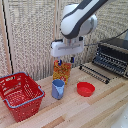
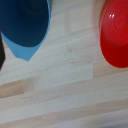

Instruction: Observe the blue drinking vessel close to you. Point your gripping mechanism towards the blue drinking vessel. Softly grip the blue drinking vessel using your gripping mechanism. Move your gripping mechanism and the blue drinking vessel above the receptacle. Let go of the blue drinking vessel into the receptacle.

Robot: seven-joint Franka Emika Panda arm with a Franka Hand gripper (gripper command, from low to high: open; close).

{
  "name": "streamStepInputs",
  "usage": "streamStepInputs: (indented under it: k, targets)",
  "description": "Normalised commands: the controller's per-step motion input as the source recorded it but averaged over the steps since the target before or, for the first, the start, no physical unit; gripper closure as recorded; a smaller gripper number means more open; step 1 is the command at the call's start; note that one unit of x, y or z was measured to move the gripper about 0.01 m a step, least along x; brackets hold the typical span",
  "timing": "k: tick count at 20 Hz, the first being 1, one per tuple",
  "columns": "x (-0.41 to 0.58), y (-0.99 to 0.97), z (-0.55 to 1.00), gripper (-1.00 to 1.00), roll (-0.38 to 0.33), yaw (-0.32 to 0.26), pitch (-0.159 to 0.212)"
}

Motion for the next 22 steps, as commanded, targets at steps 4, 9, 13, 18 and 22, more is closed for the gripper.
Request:
streamStepInputs:
  k: [4, 9, 13, 18, 22]
  targets:
    - [-0.028, 0.13, -0.68, -1.0, -0.04, 0.0, 0.012]
    - [-0.022, 0.12, -0.62, -1.0, -0.031, 0.0, 0.045]
    - [-0.004, 0.08, -0.47, -1.0, -0.021, 0.0, 0.072]
    - [0.0, 0.01, -0.23, 1.0, -0.003, 0.0, 0.02]
    - [-0.014, 0.02, -0.03, 1.0, 0.0, -0.026, 0.0]
